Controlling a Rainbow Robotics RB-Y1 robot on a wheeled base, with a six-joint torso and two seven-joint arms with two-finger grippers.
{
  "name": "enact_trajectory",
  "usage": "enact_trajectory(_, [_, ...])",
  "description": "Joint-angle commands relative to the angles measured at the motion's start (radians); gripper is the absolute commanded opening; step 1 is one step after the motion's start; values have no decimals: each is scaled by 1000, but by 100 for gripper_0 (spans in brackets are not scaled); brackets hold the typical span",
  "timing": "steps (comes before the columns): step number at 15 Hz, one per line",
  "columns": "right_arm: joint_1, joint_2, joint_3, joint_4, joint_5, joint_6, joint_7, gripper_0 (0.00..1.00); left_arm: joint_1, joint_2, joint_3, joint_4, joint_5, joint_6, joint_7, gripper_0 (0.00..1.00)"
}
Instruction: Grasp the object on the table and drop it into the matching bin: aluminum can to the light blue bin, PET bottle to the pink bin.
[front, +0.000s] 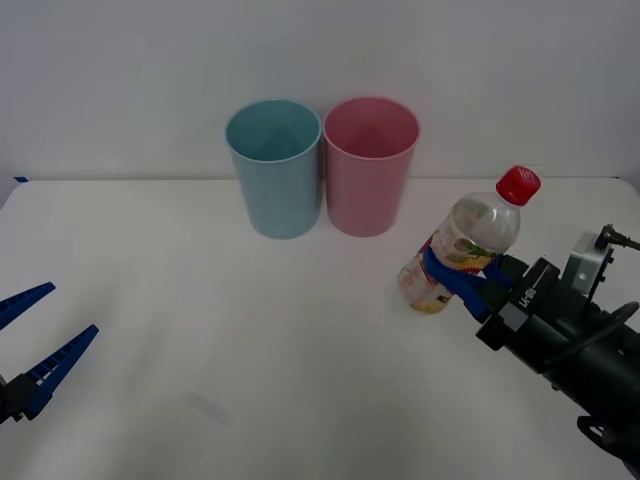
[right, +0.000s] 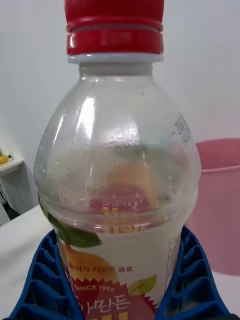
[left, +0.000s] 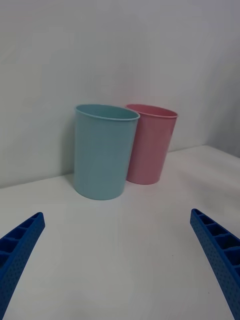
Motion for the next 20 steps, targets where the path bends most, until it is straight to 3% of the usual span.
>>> enact_trajectory(1, [-89, -14, 5, 0, 31, 24, -114, 0, 0, 0, 0, 0, 0, 0, 0, 100])
enact_trajectory(4, [-194, -56, 28, 0, 75, 113, -187, 0, 0, 0, 0, 0, 0, 0, 0, 100])
enact_trajectory(7, [-317, -142, 104, 6, 80, 254, -193, 0, 0, 0, 0, 0, 0, 0, 0, 100])
enact_trajectory(11, [-507, -177, 156, 133, 89, 266, -211, 0, 0, 0, 0, 0, 0, 0, 0, 100])
enact_trajectory(14, [-679, -171, 221, 290, 98, 266, -217, 0, 0, 0, 0, 0, 0, 0, 0, 100])
enact_trajectory(20, [-917, -70, 241, 609, 180, 214, -216, 0, 0, 0, 0, 0, 0, 0, 0, 100])
